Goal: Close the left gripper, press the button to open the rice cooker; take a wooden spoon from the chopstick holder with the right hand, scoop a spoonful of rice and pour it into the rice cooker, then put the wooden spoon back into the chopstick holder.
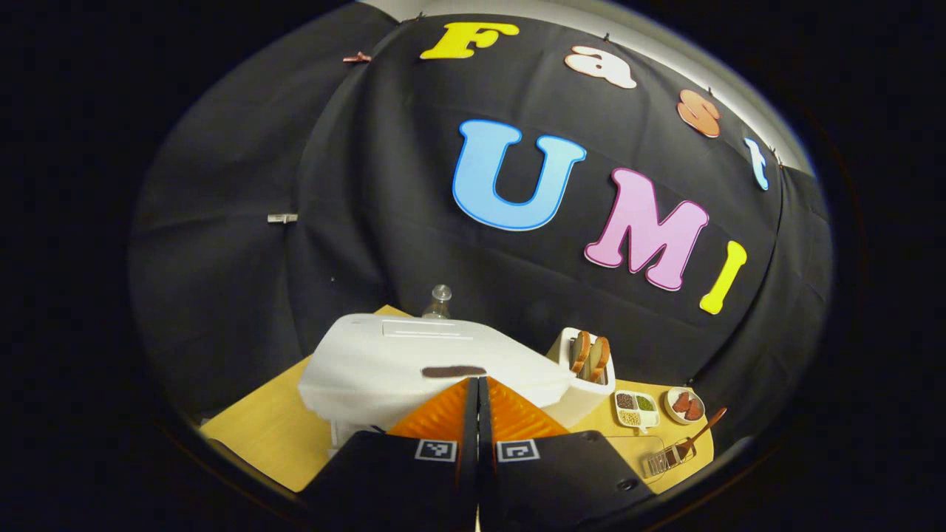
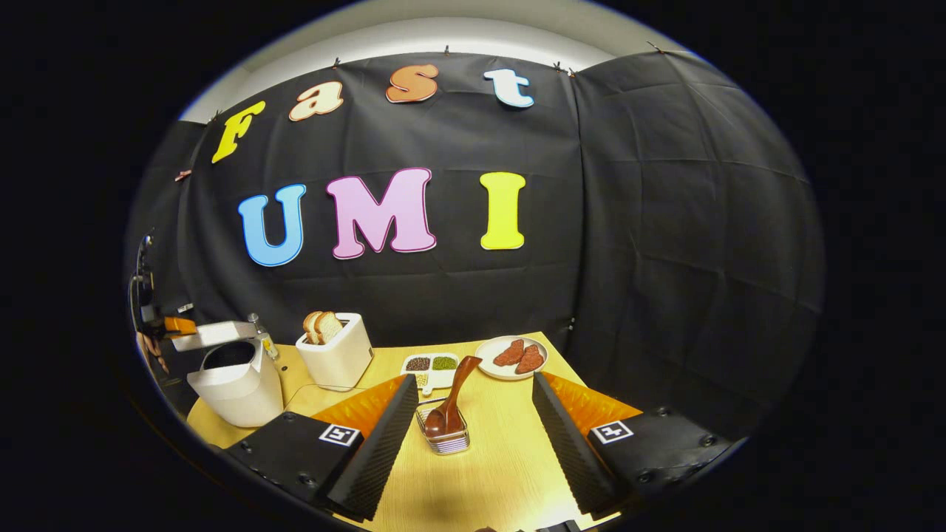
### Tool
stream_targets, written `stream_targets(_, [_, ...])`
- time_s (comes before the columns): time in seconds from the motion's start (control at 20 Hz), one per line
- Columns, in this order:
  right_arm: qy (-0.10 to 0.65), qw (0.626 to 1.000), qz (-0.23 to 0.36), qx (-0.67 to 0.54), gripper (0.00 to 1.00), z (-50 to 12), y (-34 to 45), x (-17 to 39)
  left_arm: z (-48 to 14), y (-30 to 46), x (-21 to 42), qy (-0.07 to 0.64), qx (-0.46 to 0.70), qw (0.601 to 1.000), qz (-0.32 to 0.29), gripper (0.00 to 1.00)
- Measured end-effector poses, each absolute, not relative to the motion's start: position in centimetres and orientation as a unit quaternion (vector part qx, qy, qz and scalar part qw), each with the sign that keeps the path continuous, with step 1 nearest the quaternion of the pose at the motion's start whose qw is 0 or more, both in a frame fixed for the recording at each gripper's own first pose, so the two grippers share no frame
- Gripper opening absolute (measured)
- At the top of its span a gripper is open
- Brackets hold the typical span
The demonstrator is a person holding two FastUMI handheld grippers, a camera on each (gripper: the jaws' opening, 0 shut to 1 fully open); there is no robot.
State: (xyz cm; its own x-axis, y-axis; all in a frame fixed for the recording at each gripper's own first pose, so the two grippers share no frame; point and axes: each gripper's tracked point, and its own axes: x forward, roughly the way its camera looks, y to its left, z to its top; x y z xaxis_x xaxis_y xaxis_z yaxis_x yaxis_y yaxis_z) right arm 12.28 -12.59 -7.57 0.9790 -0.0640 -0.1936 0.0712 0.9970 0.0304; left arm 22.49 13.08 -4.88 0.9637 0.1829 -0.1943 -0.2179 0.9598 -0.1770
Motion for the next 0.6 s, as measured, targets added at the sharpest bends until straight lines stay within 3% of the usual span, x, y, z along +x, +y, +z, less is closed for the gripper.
stream_targets(0.3, [0.103, 0.994, -0.024, 0.022, 0.97, -8.3, -13.3, 15.0, -3.5, 11.3, 17.1, 0.071, -0.091, 0.987, 0.114, 0.07])
stream_targets(0.6, [0.127, 0.991, -0.009, 0.037, 0.98, -10.6, -14.1, 18.2, -6.6, 9.4, 12.1, 0.093, -0.084, 0.982, 0.138, 0.14])
